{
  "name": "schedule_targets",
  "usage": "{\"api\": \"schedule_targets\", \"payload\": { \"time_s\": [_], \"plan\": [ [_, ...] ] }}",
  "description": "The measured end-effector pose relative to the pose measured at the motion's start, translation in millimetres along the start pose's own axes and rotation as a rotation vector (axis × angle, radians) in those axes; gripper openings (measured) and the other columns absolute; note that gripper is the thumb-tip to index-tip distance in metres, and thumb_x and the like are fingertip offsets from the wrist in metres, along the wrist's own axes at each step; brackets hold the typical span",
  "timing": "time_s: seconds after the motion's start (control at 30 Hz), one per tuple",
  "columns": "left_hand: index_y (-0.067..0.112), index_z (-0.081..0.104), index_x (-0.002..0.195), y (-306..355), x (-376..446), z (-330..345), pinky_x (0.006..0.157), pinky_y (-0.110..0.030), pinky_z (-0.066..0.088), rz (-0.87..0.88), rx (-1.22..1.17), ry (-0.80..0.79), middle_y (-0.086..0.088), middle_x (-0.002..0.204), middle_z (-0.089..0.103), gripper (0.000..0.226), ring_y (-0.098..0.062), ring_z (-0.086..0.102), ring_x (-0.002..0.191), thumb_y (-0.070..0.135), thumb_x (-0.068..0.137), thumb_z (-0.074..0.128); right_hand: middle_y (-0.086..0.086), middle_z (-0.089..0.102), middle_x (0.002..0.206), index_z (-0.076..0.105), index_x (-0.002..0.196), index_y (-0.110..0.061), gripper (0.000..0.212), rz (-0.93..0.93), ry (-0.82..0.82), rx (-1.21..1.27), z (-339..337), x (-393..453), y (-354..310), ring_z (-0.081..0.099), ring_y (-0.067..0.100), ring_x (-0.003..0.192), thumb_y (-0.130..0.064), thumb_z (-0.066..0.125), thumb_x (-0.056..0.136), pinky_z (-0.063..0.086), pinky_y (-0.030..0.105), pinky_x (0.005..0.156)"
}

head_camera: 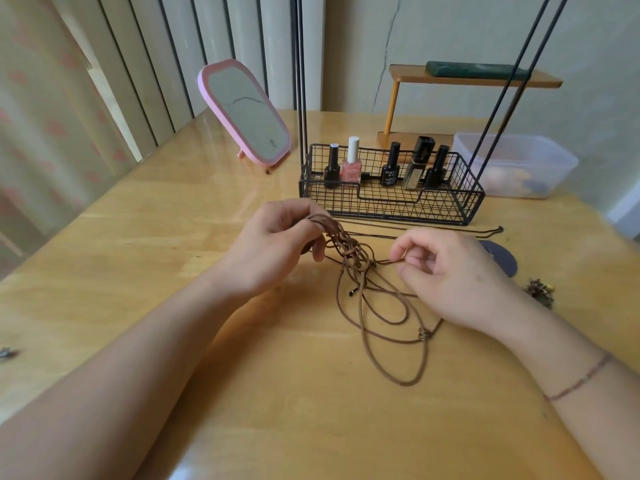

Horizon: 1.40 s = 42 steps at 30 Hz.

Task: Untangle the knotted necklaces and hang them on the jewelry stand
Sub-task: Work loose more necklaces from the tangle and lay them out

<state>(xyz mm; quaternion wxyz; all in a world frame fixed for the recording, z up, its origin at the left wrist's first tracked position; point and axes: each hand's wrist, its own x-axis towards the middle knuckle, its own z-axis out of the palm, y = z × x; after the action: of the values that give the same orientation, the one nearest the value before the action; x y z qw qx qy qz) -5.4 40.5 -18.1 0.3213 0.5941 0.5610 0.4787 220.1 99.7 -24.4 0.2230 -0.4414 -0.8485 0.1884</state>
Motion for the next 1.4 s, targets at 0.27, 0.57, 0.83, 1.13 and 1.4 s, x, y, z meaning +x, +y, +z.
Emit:
{"api": "schedule_targets", "payload": {
  "time_s": [0.27,0.57,0.83,1.13,1.4],
  "plan": [
    [0.008,0.058,0.07,-4.0,0.8,-10.6,0.045,-0.015,0.032,0.003,0.078,-0.038,0.006,0.053,0.05,0.021,-0.007,0.041,0.048,0.011,0.078,0.04,-0.012,0.062,0.069,0.068,0.075,-0.038,0.014,-0.008,-0.151,-0.029,1.0,-4.1,-5.3,0.058,0.006,0.066,-0.05,0.074,0.077,0.056,0.039,0.065],
    [0.018,0.056,0.058,-1.5,-1.2,-46.0,0.057,-0.034,0.041,0.09,0.439,-0.374,0.003,0.059,0.053,0.034,-0.012,0.047,0.057,0.042,0.079,0.048,-0.016,0.061,0.076,0.065,0.078,-0.04,0.011,-0.174,-0.463,-0.049,-7.3,-4.6,-1.9,0.054,0.004,0.091,-0.04,0.074,0.085,0.049,0.035,0.081],
    [0.028,0.069,0.069,-5.9,-1.9,-53.4,0.059,-0.023,0.045,0.124,0.65,-0.334,0.019,0.069,0.063,0.03,-0.007,0.057,0.064,0.051,0.084,0.057,-0.006,0.063,0.068,0.075,0.092,-0.034,0.006,-0.138,-0.258,0.032,2.6,-4.8,-3.9,0.051,0.005,0.058,-0.03,0.072,0.088,0.046,0.03,0.061],
    [0.038,0.066,0.109,-28.5,10.3,-34.1,0.07,-0.032,0.052,0.213,0.842,-0.178,0.021,0.103,0.055,0.021,0.0,0.053,0.075,0.035,0.088,0.064,-0.009,0.059,0.065,0.071,0.106,-0.041,0.023,-0.056,-0.151,-0.076,13.6,-7.1,-19.2,0.056,0.006,0.063,-0.048,0.071,0.084,0.053,0.031,0.072],
    [0.039,0.067,0.107,-34.8,10.5,-20.6,0.076,-0.031,0.05,0.23,0.823,-0.177,0.019,0.109,0.057,0.018,-0.008,0.057,0.093,0.035,0.09,0.065,-0.013,0.059,0.078,0.074,0.101,-0.039,0.014,-0.18,-0.145,-0.097,22.0,-8.7,-32.1,0.054,0.007,0.073,-0.037,0.067,0.089,0.046,0.03,0.065]
  ]
}}
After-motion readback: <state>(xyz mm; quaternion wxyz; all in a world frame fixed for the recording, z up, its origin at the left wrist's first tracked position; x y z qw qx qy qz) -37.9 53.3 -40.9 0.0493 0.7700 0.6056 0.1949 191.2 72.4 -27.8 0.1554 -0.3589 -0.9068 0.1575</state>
